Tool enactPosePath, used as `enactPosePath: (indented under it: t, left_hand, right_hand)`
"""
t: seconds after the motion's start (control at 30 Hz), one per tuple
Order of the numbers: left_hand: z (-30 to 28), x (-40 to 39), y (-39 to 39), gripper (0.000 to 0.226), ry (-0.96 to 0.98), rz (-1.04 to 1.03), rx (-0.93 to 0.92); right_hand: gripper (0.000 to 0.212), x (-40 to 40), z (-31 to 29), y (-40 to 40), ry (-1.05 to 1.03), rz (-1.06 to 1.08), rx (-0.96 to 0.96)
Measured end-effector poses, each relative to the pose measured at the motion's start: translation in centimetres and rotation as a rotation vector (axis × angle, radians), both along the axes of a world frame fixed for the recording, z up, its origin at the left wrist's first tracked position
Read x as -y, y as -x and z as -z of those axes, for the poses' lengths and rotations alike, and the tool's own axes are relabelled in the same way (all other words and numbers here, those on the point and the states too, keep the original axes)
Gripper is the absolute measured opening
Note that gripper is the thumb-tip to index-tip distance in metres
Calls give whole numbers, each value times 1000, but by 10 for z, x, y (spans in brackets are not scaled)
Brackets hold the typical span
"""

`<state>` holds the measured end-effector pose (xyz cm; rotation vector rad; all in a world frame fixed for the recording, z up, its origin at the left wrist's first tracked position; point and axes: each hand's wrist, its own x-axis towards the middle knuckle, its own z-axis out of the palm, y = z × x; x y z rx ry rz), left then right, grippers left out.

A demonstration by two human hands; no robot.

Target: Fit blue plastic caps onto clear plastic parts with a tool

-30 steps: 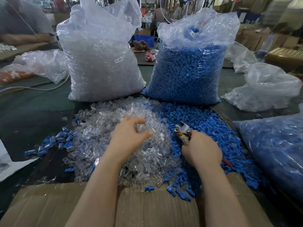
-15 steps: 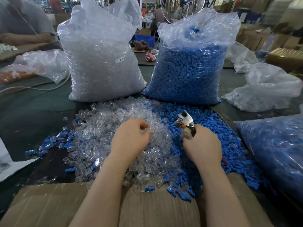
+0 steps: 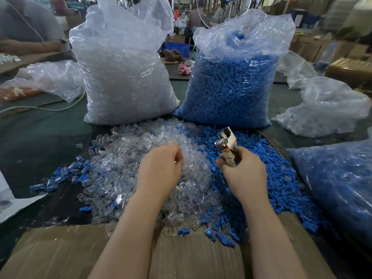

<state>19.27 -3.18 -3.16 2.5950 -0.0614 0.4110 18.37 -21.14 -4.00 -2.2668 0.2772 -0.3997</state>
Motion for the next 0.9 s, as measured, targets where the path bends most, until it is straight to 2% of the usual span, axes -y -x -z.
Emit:
enactPosePath:
  t: [0.13,0.27,0.43,0.6,0.7,0.9]
  left_hand:
    - [-1,-1,-1,20,-31,82,-89]
    - [0,-3,-3,14,26,151,-170]
    - [0,4,-2,34,-53,170,-227]
    - [0,6,0,19,6,161,-157]
    - [1,7,1,14,104,146,-126]
    - [-4,11,2,16,444,94,-61]
  right_hand:
    - [20,-1,1,0,3,14,11]
    - [19,-2,1,1,14,2,25]
    - [15,-1,1,0,7,-11,8]
    - [9,-2,0,2,-62,-55,14]
    - [8,-3,-2,3,-77,-67,41]
    - [10,-4,-4,3,-144,-95,152]
